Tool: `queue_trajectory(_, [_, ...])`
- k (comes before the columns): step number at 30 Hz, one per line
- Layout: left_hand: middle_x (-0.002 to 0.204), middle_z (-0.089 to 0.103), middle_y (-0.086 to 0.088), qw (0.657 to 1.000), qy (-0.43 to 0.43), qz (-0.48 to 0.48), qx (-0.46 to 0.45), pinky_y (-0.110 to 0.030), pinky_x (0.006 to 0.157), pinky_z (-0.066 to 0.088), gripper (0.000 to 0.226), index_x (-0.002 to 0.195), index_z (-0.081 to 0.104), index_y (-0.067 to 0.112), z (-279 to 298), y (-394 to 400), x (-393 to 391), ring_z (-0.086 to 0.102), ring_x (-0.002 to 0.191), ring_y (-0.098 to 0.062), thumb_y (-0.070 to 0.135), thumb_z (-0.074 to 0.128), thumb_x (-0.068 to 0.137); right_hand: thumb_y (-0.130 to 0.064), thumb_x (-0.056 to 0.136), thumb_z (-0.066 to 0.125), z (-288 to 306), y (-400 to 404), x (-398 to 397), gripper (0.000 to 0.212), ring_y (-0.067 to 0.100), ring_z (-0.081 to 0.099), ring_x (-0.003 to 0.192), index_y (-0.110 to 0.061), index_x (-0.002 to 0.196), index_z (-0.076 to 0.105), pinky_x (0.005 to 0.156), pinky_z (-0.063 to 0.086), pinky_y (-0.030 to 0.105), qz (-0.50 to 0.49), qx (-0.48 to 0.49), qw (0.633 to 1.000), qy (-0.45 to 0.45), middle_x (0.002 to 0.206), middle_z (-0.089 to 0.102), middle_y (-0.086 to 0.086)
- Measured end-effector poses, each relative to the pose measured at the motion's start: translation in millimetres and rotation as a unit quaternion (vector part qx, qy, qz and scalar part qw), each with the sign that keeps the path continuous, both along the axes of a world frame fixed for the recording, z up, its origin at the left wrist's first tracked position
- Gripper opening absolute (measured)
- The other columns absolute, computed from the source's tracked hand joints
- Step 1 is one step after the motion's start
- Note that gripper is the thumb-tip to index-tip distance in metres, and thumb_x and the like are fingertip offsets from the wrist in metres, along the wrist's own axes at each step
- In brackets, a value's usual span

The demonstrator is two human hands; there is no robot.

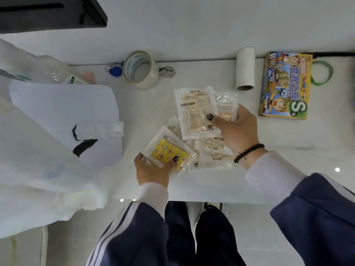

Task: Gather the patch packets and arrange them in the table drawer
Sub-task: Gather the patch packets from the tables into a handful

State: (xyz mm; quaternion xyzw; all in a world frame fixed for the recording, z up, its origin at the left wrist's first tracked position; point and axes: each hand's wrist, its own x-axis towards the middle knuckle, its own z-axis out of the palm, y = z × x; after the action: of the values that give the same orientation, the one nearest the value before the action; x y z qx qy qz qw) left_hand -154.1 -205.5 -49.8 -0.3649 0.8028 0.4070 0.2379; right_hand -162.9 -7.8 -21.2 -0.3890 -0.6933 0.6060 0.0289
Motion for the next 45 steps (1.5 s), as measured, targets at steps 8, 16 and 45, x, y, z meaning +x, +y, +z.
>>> queue_trajectory(8, [0.101,0.071,-0.008,0.981,-0.028,0.154,0.115,-0.033,0.065,0.055,0.046,0.106,0.061,0.014,14,-18,13,0.068,0.082,-0.026,0.006,0.084,0.067,-0.022,0.065,0.085,3,12,22,0.046,0.019,0.069,0.074,0.009,0.085,0.058,0.071,0.058,0.035,-0.041,-0.09,0.994,-0.043,0.083,0.07,0.019])
queue_trajectory(16, [0.098,0.07,-0.011,0.932,0.015,0.219,0.288,-0.05,0.081,0.055,0.031,0.098,0.063,0.011,37,-25,23,0.068,0.089,-0.03,-0.013,0.061,0.079,-0.004,0.08,0.069,23,6,32,0.037,0.028,0.071,0.092,-0.002,0.116,0.061,0.071,0.059,0.045,-0.133,-0.441,0.885,-0.064,0.103,0.072,0.016])
queue_trajectory(45, [0.102,0.075,-0.007,0.976,-0.005,-0.019,0.217,-0.055,0.085,0.055,0.039,0.106,0.067,0.013,7,-14,-10,0.071,0.094,-0.028,0.0,0.079,0.071,-0.043,0.096,0.043,-30,-50,41,0.037,0.026,0.042,0.112,-0.008,0.104,0.05,0.092,0.046,0.039,0.326,0.137,0.915,-0.194,0.111,0.045,0.009])
